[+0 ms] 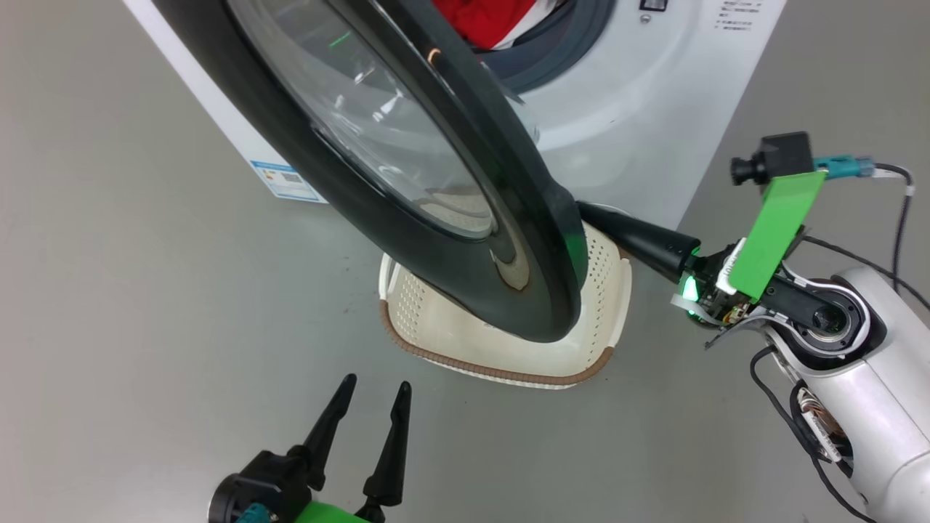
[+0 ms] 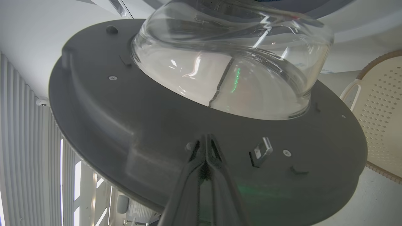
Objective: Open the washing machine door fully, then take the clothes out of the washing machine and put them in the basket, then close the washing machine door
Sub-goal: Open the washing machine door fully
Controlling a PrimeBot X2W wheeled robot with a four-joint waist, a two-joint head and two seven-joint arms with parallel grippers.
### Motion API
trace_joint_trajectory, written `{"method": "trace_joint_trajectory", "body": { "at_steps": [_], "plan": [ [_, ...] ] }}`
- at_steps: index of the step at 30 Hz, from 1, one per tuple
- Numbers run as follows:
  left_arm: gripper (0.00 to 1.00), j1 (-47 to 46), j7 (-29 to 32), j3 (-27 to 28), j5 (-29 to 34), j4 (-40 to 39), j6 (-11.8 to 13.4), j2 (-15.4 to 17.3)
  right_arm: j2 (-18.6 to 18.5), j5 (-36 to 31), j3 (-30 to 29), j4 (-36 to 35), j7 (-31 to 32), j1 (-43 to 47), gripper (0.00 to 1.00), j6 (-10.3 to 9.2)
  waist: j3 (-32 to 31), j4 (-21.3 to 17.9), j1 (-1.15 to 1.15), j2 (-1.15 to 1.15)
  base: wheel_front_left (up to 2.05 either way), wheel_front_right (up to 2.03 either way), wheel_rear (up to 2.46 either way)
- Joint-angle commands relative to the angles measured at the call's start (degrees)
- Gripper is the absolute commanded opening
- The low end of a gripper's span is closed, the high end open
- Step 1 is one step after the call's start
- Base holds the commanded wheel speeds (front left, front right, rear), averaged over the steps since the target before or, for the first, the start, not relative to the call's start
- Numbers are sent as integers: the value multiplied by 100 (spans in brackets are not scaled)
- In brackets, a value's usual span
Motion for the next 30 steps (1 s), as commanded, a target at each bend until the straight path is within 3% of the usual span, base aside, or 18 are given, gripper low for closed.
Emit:
{"method": "trace_joint_trajectory", "body": {
  "at_steps": [1,14,30],
  "plan": [
    [100,-134,-52,144,-44,-153,43,59,49,56,56,-105,68,-81,0,30,9,31,0,0,0,0,0],
    [100,91,-52,63,-159,-148,120,59,453,-145,79,11,767,364,0,30,-361,382,0,0,0,0,0],
    [100,406,-52,248,-224,-206,180,59,1028,-521,67,77,904,933,0,30,-874,1106,0,0,0,0,0]
  ]
}}
